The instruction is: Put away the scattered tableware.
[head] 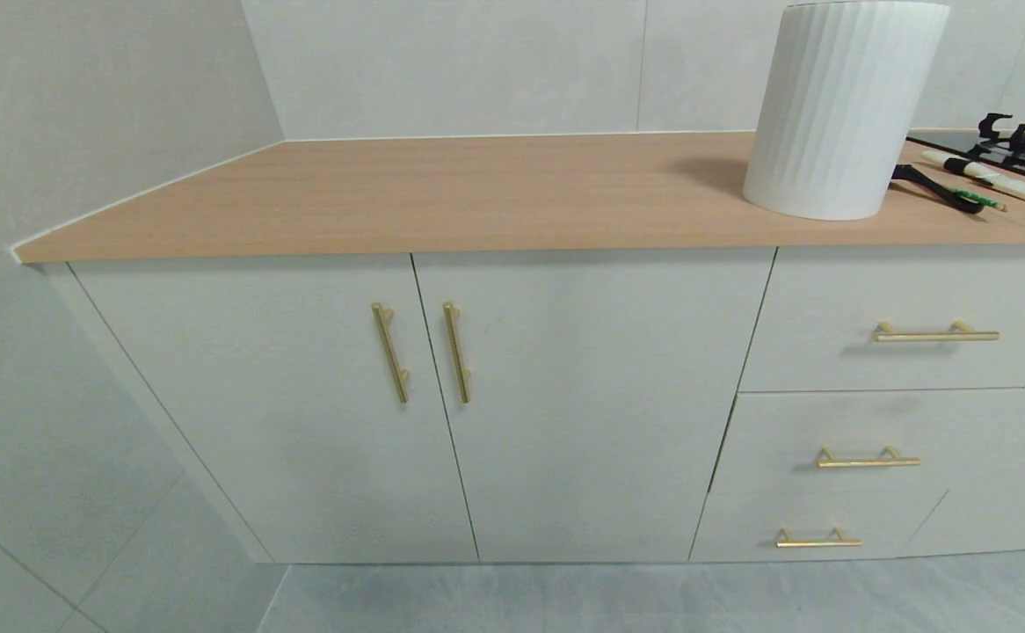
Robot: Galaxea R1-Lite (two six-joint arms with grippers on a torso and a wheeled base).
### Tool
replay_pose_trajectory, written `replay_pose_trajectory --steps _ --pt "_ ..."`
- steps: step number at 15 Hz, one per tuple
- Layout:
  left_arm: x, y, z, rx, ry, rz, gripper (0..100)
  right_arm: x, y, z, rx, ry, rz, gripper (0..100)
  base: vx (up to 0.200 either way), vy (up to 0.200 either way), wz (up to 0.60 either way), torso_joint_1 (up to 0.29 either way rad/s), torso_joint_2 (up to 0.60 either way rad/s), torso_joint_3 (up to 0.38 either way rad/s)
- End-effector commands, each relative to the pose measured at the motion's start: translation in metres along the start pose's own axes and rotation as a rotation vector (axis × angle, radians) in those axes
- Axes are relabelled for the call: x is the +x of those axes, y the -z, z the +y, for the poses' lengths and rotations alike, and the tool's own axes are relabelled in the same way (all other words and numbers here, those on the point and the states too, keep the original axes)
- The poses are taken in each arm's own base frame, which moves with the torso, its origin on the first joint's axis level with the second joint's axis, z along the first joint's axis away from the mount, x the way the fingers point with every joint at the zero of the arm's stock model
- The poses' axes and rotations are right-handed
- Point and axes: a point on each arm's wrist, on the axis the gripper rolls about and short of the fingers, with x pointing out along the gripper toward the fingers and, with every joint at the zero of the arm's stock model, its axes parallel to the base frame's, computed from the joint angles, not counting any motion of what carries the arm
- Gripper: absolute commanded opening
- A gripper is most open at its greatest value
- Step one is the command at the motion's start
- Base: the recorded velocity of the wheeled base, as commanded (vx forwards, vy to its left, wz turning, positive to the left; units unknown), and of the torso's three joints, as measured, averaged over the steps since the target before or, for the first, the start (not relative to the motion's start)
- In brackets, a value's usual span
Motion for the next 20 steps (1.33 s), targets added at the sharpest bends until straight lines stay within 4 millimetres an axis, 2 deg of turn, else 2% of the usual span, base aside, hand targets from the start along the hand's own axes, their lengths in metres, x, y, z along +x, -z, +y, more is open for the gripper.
replay_pose_trajectory --steps 1,14,20 --pt "0.0001 0.0006 -0.0001 0.0 0.006 0.003 100 -0.0004 0.001 -0.0001 0.047 0.004 0.004 100 0.0 0.0 0.0 0.0 0.0 0.0" --pt "0.0001 0.0007 -0.0003 0.003 0.015 0.004 100 -0.0004 0.0007 -0.0005 0.053 0.019 0.001 100 0.0 0.0 0.0 0.0 0.0 0.0" --pt "0.0001 0.0007 -0.0003 0.005 0.015 0.004 100 -0.0004 0.0007 -0.0004 0.054 0.018 0.001 100 0.0 -0.2 0.0 0.005 0.0 0.001"
